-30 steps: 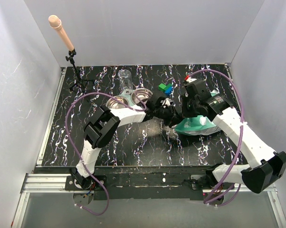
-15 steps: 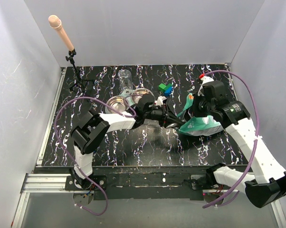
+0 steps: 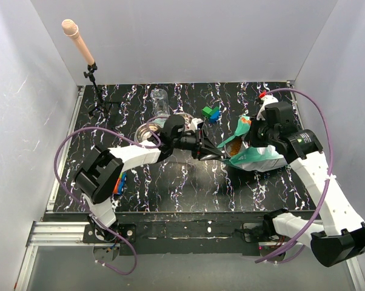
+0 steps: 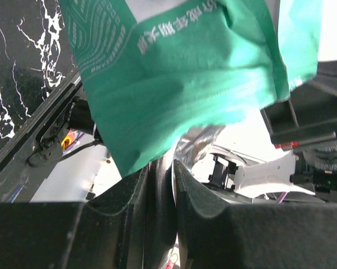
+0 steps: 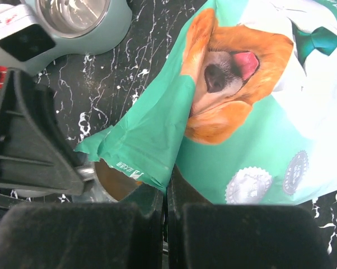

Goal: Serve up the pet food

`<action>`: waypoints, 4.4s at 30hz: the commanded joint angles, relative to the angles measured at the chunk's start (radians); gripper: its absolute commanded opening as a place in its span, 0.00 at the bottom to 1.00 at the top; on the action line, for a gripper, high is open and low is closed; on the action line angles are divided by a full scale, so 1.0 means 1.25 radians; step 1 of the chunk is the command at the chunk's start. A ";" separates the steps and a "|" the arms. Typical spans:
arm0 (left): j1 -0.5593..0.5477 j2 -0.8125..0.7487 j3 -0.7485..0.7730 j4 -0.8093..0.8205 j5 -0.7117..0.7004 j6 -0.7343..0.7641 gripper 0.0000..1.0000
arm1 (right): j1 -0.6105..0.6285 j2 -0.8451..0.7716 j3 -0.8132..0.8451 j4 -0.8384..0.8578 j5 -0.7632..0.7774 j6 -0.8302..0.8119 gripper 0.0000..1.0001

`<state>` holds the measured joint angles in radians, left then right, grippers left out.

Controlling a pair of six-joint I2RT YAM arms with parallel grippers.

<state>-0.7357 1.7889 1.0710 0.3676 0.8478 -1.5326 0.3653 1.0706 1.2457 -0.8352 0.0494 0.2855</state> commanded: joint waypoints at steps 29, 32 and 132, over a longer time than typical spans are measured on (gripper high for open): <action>0.099 0.111 -0.079 0.569 0.039 -0.347 0.00 | -0.038 0.058 0.128 -0.050 0.062 0.028 0.01; 0.106 -0.019 -0.106 0.257 0.073 -0.152 0.00 | -0.039 0.066 0.130 -0.044 0.051 0.030 0.01; 0.434 -0.480 -0.194 -0.573 0.062 0.290 0.00 | -0.032 0.054 0.134 -0.084 0.130 -0.001 0.01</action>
<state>-0.2436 1.2812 0.8497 -0.3061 0.9428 -1.2224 0.3210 1.1931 1.4044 -0.9951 0.1989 0.2852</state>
